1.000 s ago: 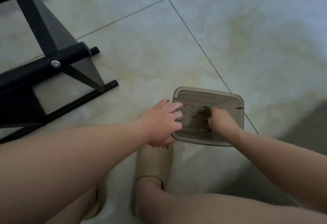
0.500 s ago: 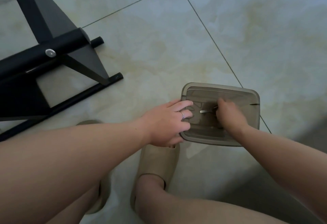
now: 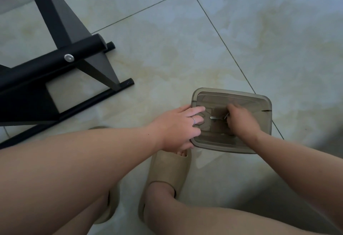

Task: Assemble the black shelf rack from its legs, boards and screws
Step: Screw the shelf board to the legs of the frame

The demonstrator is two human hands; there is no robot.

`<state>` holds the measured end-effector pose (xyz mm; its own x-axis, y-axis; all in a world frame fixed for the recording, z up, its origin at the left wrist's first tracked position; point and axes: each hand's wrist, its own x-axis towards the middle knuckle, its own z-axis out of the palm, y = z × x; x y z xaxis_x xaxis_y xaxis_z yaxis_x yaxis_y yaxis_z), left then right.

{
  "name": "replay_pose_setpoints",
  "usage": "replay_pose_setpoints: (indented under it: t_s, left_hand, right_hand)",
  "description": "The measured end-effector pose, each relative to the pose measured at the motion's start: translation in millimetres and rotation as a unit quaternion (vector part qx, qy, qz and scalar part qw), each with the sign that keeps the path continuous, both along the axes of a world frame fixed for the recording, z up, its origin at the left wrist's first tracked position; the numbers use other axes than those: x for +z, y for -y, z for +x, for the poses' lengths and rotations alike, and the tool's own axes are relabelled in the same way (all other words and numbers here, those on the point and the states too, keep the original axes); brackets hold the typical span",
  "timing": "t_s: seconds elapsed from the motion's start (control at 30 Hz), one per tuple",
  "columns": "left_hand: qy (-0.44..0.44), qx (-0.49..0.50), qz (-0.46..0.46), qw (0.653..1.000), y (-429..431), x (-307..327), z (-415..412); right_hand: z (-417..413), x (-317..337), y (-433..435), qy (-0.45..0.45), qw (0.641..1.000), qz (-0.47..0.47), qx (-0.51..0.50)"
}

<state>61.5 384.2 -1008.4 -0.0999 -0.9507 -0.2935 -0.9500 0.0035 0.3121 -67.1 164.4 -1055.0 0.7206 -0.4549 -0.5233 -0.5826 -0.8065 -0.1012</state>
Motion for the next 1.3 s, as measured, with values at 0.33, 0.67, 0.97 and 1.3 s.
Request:
replay_pose_setpoints:
  t_s: [0.33, 0.67, 0.97, 1.3]
  left_hand:
    - [-0.079, 0.297, -0.041, 0.951, 2, 117, 72]
    - [-0.549, 0.712, -0.047, 0.435, -84, 233, 104]
    - [-0.641, 0.678, -0.039, 0.358, -160, 252, 118]
    - [-0.482, 0.749, -0.118, 0.438, -189, 224, 147]
  right_hand:
    - [63, 120, -31, 0.193, 0.965, 0.159, -0.080]
    - [156, 295, -163, 0.308, 0.904, 0.296, 0.005]
    - [181, 310, -245, 0.291, 0.915, 0.273, 0.055]
    - [219, 260, -223, 0.129, 0.976, 0.132, 0.119]
